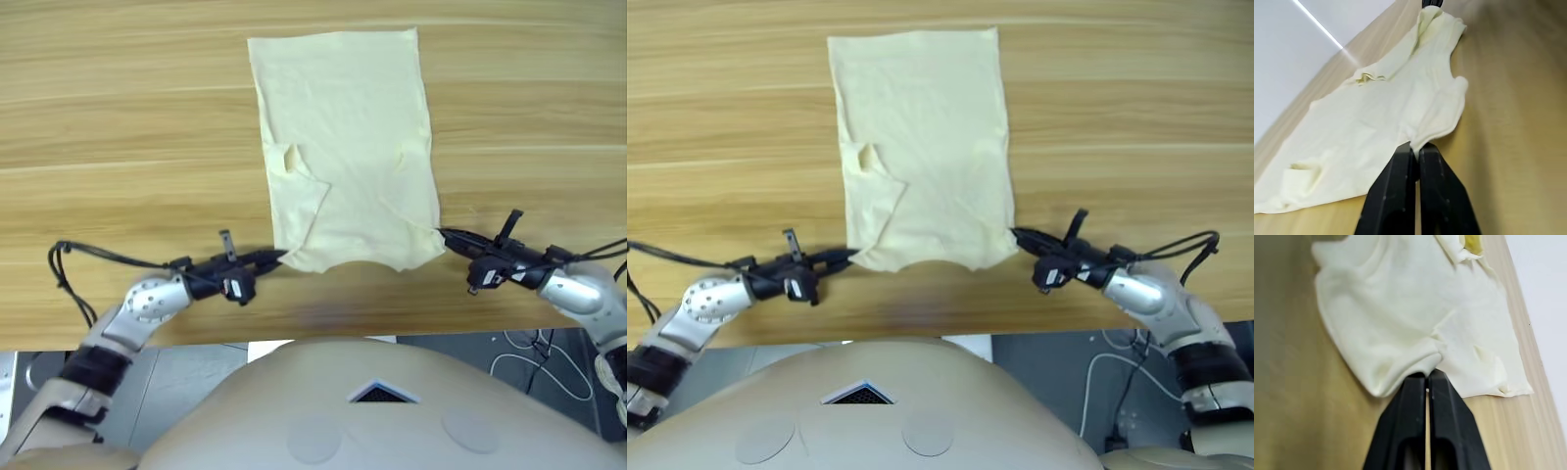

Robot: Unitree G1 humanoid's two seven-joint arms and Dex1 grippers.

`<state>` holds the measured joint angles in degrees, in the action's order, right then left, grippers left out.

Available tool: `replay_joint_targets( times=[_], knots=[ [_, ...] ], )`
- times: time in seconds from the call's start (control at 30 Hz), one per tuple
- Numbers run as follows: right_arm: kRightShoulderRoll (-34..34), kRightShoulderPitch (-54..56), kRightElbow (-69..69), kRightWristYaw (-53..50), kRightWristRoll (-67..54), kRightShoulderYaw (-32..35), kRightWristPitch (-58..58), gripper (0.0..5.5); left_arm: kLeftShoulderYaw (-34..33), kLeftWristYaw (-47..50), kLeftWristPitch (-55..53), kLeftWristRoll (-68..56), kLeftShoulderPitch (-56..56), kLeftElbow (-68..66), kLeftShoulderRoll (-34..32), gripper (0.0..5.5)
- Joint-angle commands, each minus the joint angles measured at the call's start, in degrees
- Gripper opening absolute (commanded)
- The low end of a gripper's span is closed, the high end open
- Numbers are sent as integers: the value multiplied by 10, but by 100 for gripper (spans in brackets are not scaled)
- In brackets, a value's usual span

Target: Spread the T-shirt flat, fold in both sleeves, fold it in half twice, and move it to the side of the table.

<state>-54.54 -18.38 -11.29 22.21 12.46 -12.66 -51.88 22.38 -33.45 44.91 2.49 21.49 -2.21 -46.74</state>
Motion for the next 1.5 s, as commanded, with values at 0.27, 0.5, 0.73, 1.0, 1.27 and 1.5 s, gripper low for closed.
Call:
replay_joint_targets(
  times=[0.27,0.5,0.73,1.0,1.27,1.5],
  knots=[
    [10,-74,79,26,-47,45,28,0,-127,71,-21,0,46,34,31,3],
    [95,132,32,-3,20,48,74,0,-153,134,-51,59,-131,-21,123,3],
    [202,372,-174,-96,96,27,95,0,-127,225,-58,197,-361,-252,174,3],
    [266,573,-422,-230,200,-23,145,0,-93,348,-49,254,-604,-580,240,3],
    [316,665,-563,-302,241,-72,185,0,-84,401,-78,257,-677,-702,259,3],
    [351,702,-609,-321,243,-90,216,0,-70,408,-128,265,-691,-737,272,3]
  ],
)
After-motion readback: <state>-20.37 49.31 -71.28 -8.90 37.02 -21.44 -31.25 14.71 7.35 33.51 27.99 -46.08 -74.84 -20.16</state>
